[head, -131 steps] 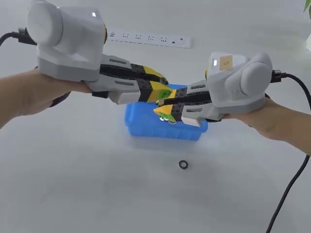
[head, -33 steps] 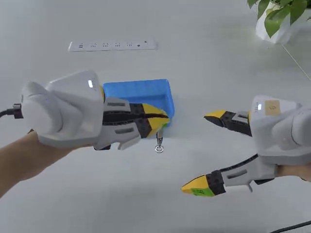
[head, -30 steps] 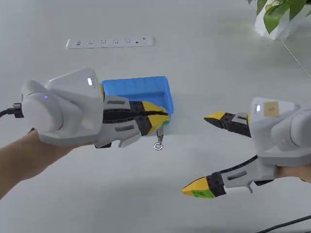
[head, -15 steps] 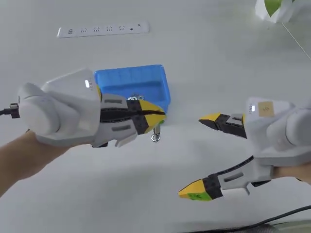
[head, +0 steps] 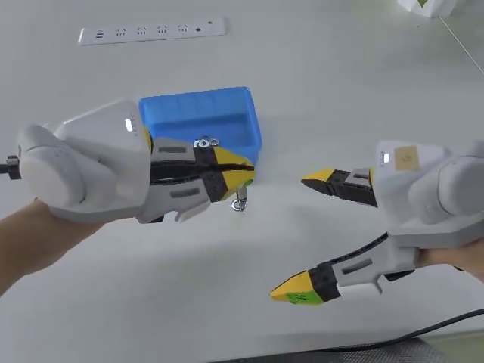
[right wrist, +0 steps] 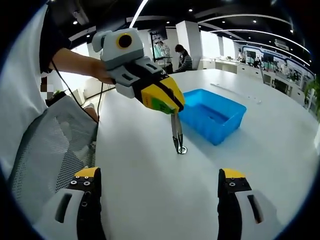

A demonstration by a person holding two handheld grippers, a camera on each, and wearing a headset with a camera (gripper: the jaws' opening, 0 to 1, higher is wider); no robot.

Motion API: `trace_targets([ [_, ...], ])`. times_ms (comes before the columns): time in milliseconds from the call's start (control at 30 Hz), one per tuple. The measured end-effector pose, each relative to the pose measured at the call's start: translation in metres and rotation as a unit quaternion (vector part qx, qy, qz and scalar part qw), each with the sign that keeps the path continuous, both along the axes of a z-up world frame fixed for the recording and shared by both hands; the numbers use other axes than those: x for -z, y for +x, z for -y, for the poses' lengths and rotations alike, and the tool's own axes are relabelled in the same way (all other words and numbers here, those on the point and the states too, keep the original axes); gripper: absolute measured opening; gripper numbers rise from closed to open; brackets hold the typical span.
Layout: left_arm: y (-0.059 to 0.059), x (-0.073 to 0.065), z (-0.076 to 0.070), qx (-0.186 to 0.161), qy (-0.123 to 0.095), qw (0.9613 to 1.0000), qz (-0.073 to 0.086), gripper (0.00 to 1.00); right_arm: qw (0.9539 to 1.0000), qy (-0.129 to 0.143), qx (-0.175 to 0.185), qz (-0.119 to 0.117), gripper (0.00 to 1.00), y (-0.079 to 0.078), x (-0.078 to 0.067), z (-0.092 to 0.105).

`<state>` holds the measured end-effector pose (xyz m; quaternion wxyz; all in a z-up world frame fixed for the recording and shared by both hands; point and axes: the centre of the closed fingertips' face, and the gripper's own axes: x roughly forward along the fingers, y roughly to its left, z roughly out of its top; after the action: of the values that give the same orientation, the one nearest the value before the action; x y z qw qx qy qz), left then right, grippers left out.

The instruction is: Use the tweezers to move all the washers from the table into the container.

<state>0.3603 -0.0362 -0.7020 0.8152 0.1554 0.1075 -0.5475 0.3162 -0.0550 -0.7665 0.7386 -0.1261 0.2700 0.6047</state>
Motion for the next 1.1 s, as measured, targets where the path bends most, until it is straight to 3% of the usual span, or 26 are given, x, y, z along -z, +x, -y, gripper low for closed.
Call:
trace_targets([
  [200,0.000,0.000,0.000,0.000,-0.004,1.0000,0.000,0.05,1.0000,-0.001,-0.001,-0.005,0.97,-0.001,0.002,-0.001],
  [367,-0.002,0.000,0.001,-0.002,-0.013,0.9997,-0.019,0.05,0.9999,0.003,-0.010,-0.003,0.95,0.001,0.001,-0.007],
  [433,0.000,0.000,-0.002,-0.009,-0.015,0.9996,-0.023,0.05,0.9997,0.008,-0.017,0.012,0.89,0.006,-0.002,-0.011],
  [567,0.001,0.000,-0.005,-0.014,-0.022,0.9992,-0.031,0.05,0.9996,0.019,-0.020,0.009,0.85,0.014,-0.006,-0.019],
  [733,0.001,0.001,-0.004,-0.011,-0.025,0.9987,-0.043,0.05,0.9978,0.015,-0.060,0.025,0.70,0.022,-0.003,-0.033],
  [933,0.004,0.002,-0.006,-0.016,-0.028,0.9976,-0.060,0.05,0.9962,0.012,-0.082,0.025,0.57,0.029,0.001,-0.049],
  [1100,0.004,0.003,-0.008,-0.017,-0.023,0.9976,-0.063,0.05,0.9941,0.014,-0.104,0.027,0.47,0.032,0.004,-0.061],
])
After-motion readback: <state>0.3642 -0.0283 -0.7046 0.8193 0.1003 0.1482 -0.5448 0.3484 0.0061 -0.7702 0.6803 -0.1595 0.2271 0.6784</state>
